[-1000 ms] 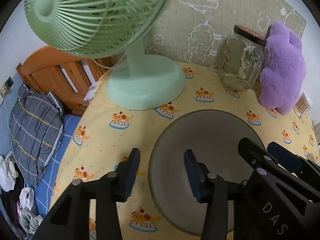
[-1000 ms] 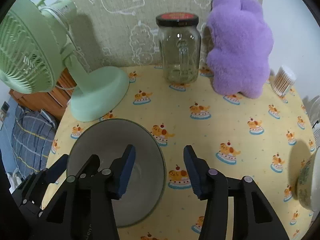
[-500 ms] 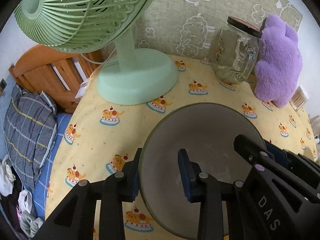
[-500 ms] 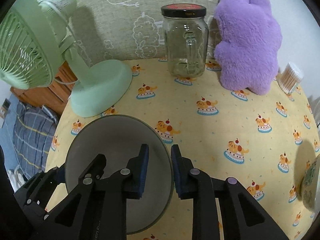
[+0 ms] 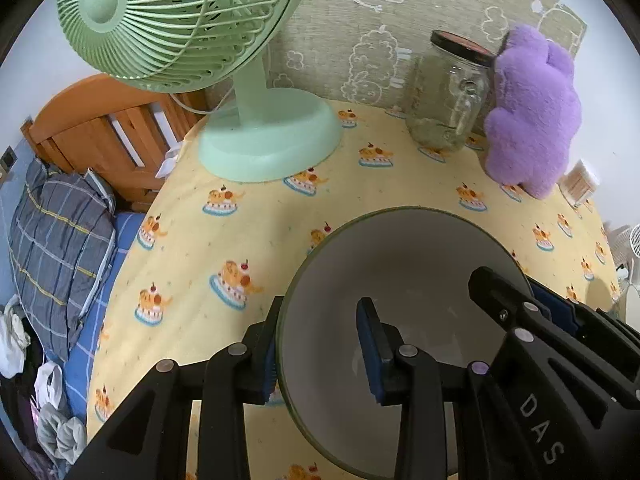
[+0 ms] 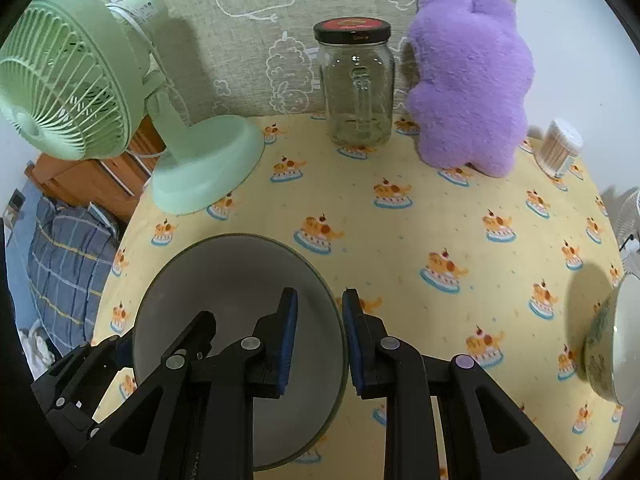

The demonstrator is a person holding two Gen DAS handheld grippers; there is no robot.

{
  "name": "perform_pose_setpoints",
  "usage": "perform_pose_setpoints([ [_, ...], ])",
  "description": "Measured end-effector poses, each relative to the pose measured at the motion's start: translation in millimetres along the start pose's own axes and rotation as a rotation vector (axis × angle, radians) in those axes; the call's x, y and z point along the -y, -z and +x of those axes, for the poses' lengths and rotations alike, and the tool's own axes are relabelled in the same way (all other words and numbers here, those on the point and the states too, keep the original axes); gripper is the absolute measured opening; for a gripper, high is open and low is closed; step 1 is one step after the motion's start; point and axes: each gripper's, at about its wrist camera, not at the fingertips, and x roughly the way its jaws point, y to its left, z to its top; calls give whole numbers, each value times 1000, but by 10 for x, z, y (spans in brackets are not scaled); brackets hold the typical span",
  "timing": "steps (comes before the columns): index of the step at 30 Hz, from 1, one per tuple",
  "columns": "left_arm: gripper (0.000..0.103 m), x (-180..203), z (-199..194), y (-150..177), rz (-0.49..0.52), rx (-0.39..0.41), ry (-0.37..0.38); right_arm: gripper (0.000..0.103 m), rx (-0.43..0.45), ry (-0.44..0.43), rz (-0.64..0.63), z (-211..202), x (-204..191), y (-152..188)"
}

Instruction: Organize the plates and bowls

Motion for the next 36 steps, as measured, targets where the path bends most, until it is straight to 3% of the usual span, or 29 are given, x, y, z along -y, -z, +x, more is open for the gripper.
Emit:
perform_pose_setpoints([
  [21, 34, 377, -816, 558, 12, 39, 26, 27, 61, -1, 65, -914, 352, 556],
  [36, 34, 339, -1435, 964, 80, 53, 69, 27, 97, 27, 130, -1635, 364, 1061],
])
